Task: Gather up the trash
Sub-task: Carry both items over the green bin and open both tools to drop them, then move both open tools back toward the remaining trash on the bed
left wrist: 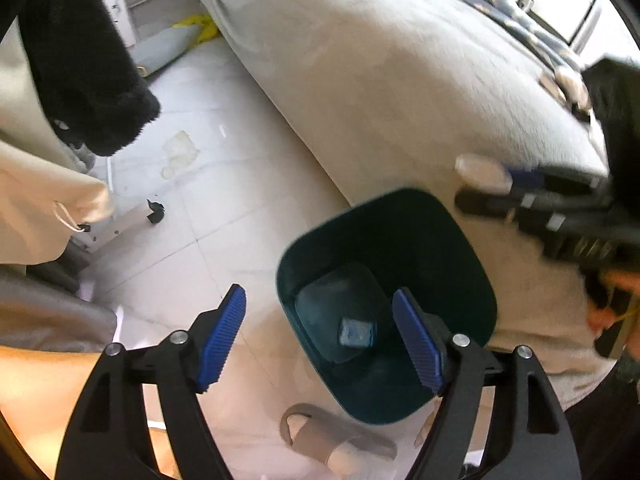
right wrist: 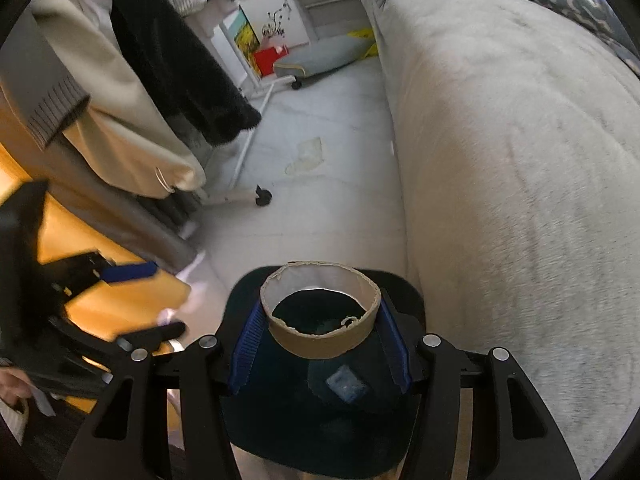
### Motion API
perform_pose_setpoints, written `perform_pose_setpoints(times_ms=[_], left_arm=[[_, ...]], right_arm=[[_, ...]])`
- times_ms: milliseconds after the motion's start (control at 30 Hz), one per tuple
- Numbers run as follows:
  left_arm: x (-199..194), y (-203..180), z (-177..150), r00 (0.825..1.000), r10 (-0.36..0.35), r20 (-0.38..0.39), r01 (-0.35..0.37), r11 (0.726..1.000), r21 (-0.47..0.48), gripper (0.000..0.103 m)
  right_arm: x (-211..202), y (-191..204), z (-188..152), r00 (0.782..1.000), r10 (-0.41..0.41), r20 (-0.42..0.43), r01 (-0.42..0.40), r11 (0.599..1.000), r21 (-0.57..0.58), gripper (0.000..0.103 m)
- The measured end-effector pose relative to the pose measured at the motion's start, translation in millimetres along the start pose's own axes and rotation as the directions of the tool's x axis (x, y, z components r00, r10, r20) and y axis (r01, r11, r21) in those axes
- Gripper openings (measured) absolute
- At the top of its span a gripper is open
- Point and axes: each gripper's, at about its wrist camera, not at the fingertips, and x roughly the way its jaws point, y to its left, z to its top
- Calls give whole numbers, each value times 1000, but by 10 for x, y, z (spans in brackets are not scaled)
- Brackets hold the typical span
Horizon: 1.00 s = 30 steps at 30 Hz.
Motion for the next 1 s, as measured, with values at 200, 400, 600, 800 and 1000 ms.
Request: perform_pose_setpoints(times_ms=[200, 400, 600, 800, 1000], left_arm=[[-203, 144, 78, 997, -20, 70, 26, 996, -80, 78], [-437, 162, 178, 986, -12, 169, 28, 995, -95, 78], [-723, 114, 333, 954, -35, 298, 75, 990, -123, 80], [-969, -80, 429, 915, -21, 402, 62, 994, -90, 80], [-1144, -158, 513, 873, -9, 487, 80, 989, -126, 80]], right_arm=[[280, 89, -106, 997, -20, -75, 17, 999, -44, 56], [442, 221, -249, 990, -40, -133, 26, 994, -106, 56], [436, 252, -336, 985, -51, -165, 30, 991, -127, 57], [478, 302, -436, 978, -87, -190, 50, 980, -191, 59], [339, 306, -483, 982, -80, -168, 43, 975, -216, 74]])
